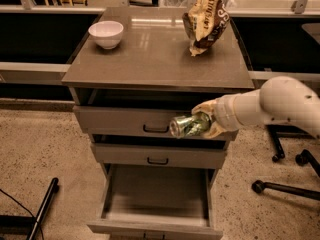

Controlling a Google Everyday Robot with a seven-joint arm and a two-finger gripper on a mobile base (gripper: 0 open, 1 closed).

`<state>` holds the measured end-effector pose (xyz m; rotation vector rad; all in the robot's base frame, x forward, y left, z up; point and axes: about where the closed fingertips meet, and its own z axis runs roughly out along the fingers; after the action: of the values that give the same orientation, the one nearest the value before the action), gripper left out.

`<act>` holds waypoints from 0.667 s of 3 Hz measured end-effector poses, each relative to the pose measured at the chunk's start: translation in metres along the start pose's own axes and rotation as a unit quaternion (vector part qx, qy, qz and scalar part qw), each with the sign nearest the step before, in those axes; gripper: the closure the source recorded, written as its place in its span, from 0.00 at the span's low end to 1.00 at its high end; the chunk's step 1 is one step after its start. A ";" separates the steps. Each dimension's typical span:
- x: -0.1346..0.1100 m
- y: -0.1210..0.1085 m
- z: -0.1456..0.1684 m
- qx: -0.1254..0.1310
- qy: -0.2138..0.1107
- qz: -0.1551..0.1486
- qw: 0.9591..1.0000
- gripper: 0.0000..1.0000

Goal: Pick green can from bottom drawer and place on counter

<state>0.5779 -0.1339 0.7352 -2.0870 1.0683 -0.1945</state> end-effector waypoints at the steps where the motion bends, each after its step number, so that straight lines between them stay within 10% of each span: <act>1: 0.004 -0.027 -0.033 0.019 0.006 0.006 1.000 1.00; 2: 0.011 -0.063 -0.064 0.036 0.048 0.023 0.998 1.00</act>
Offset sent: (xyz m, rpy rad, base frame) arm 0.0351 -0.0417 0.1503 0.0134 -0.0783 -0.2900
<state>0.5961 -0.1563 0.8207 -2.0047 1.1489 -0.3087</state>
